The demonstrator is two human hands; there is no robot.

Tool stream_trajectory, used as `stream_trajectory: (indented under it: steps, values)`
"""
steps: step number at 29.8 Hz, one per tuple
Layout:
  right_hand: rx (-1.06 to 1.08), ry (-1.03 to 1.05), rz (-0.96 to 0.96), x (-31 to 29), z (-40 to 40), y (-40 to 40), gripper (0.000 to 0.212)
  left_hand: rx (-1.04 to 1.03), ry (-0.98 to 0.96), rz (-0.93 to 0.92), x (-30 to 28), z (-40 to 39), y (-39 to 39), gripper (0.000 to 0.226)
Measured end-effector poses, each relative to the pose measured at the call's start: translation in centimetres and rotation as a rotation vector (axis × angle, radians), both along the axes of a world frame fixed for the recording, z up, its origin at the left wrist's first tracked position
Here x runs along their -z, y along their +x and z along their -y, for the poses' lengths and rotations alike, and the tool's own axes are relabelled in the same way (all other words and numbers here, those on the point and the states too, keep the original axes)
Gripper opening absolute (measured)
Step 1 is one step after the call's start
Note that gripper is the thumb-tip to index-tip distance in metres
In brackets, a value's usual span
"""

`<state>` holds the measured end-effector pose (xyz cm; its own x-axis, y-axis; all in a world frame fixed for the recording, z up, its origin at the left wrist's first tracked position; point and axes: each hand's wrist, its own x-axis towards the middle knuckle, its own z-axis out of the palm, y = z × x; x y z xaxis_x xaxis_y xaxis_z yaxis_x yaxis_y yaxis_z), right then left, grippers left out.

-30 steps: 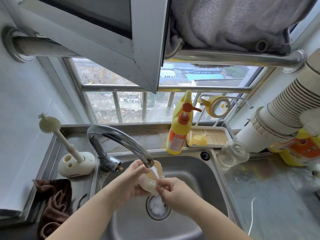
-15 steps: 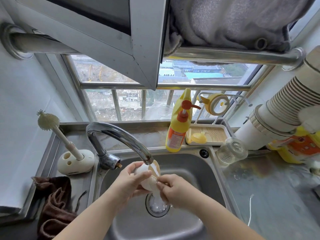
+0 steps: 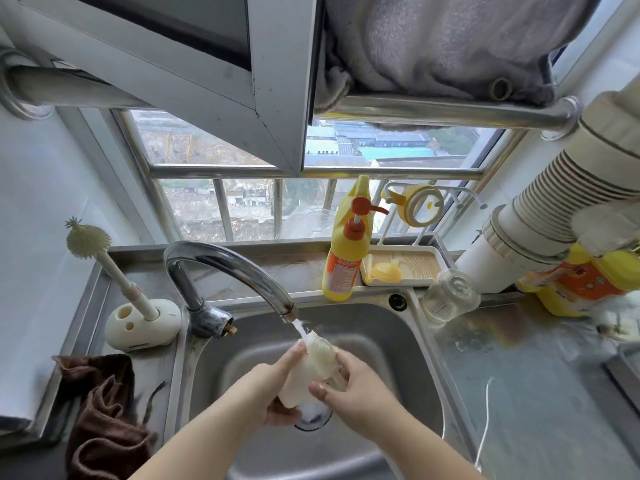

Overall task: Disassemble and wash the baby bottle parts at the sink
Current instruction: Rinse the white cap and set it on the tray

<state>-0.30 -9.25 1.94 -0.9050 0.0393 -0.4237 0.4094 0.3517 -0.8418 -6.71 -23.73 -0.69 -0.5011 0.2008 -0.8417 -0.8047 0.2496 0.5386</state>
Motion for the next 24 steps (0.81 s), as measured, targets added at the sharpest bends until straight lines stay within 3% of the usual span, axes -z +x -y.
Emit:
stream_trajectory:
  steps: [3,6,9,13,15,18,22,24]
  values:
    - [0.130,-0.131,-0.011,-0.2,0.5,0.7,0.031,0.069,0.040,-0.041,-0.7,-0.3,0.5,0.069]
    - [0.338,-0.336,0.073,-0.8,-0.1,1.1,0.023,0.192,0.161,-0.185,-0.7,0.0,1.2,0.055]
    - [0.452,-0.513,0.119,-1.3,-0.7,1.5,0.020,0.227,0.304,-0.321,-0.6,-0.3,1.9,0.074]
    - [0.534,-0.532,0.127,-0.7,-2.1,2.4,0.016,0.166,0.316,-0.394,-1.0,-2.1,2.9,0.073]
    - [0.540,-0.453,0.139,-0.2,-3.2,2.8,0.019,0.172,0.230,-0.439,-1.1,-3.2,3.2,0.061]
    - [0.451,-0.128,0.153,0.7,-5.2,3.5,0.030,0.102,0.126,-0.442,-0.7,-5.2,3.2,0.037]
    - [0.383,0.131,0.126,0.5,-9.0,3.7,0.034,0.089,-0.007,-0.401,1.1,-8.2,2.4,0.062]
    - [0.351,0.191,0.118,0.3,-11.3,3.2,0.038,0.066,-0.021,-0.380,1.7,-10.4,2.0,0.060]
